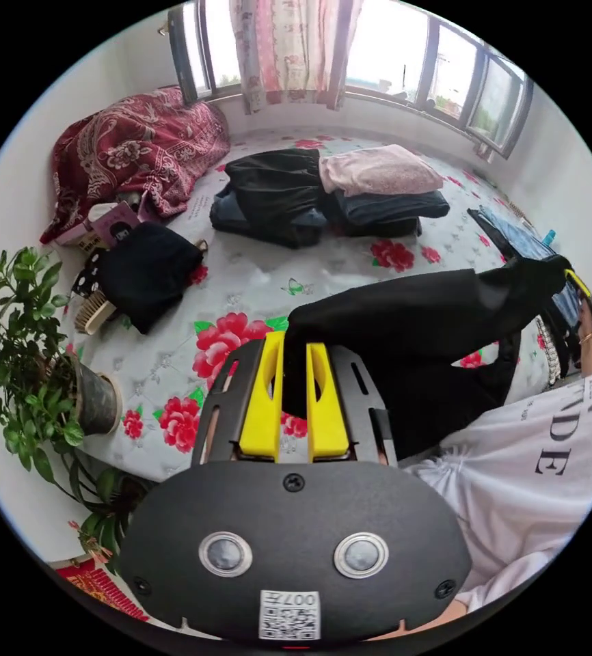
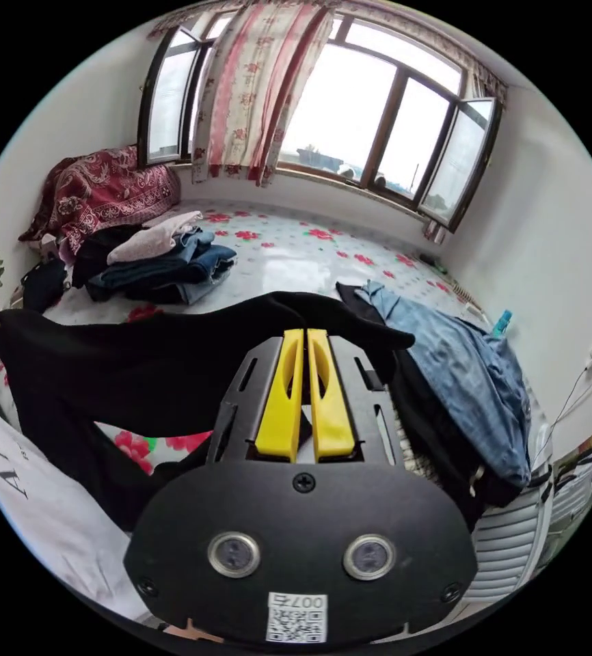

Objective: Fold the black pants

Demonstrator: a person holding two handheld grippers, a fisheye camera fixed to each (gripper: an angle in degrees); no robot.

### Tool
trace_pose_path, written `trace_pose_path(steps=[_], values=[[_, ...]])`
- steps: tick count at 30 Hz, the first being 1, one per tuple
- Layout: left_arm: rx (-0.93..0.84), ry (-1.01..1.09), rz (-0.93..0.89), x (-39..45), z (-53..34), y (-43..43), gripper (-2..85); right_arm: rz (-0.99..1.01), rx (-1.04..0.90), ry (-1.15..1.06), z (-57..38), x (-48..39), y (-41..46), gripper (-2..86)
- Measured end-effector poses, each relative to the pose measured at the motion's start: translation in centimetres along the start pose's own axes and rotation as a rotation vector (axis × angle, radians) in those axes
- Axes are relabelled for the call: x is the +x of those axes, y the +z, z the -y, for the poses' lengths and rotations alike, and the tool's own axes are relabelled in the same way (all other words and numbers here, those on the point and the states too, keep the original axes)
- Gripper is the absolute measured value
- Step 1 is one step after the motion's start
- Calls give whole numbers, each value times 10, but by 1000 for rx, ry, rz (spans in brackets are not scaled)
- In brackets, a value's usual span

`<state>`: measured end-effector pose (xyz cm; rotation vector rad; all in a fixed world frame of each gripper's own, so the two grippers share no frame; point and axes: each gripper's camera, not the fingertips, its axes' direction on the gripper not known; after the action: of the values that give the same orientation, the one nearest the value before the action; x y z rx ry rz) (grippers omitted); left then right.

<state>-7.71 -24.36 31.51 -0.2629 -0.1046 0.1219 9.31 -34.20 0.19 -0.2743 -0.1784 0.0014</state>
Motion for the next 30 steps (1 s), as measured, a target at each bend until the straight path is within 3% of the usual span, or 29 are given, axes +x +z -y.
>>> trace_pose_path(steps=[2,5,6,9,11,15,19,21,26,30], values=[[-27,-90,25,-20,23,29,73,36,10,26,34,5,30,9],[-168,-328,-44,-59,42,98,84,121,-166,143,69,8,110,27],[-246,-409,-63,-69,38,120,83,124,-260,165,68,6,136,35],[-251,-518,-17,-77,6,126,69,132,-337,202,26,6,157,48],[-233,-526,-4,-73,-22,121,79,147,-344,249,-13,17,157,54],[-230,-533,-164,-49,-92,119,111,131,-494,375,-100,55,168,67],[-283,-484,-246,-17,-116,129,140,209,-516,480,-133,74,173,79],[-316,-403,-211,6,-109,140,154,290,-561,481,-138,66,188,78],[-480,-271,-5,35,-79,164,101,243,-615,473,-127,56,192,41],[-459,-200,77,33,-78,134,63,182,-349,591,-110,98,106,23]])
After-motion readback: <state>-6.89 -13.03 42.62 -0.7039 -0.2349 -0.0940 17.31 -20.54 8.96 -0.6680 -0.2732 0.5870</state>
